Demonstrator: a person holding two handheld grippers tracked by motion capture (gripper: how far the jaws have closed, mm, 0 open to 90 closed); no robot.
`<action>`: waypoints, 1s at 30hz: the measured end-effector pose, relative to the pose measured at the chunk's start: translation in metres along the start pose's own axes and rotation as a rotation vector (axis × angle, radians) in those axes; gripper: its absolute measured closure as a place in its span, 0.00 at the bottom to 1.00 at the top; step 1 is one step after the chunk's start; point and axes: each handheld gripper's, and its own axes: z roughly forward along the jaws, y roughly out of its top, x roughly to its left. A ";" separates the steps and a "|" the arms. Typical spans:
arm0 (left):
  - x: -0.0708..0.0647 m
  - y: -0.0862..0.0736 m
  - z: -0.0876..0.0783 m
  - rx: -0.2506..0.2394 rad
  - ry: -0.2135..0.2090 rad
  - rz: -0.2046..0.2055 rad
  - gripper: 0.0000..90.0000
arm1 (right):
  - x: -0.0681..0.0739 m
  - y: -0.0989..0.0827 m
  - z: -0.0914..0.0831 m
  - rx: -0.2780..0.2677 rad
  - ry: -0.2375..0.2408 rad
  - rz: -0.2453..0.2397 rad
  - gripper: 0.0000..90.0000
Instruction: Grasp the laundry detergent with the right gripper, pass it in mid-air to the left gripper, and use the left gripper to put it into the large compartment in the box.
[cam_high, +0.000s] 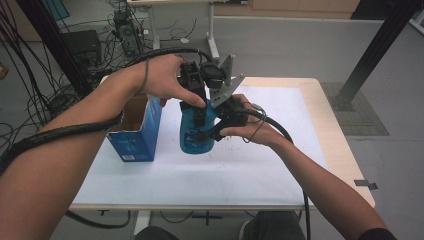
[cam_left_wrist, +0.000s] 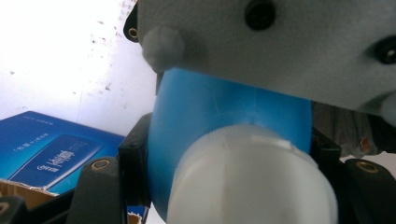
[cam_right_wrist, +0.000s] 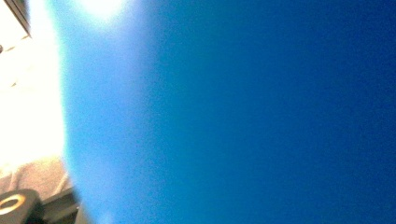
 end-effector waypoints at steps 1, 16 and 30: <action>0.000 0.000 0.000 0.001 0.000 -0.001 0.41 | 0.000 0.000 0.000 -0.001 0.000 0.000 0.47; 0.002 0.000 -0.001 0.004 -0.005 -0.009 0.41 | -0.002 -0.001 0.000 -0.015 0.008 0.006 0.46; 0.002 0.000 -0.003 -0.002 -0.001 -0.016 0.41 | -0.003 0.000 -0.001 -0.029 0.002 0.006 0.45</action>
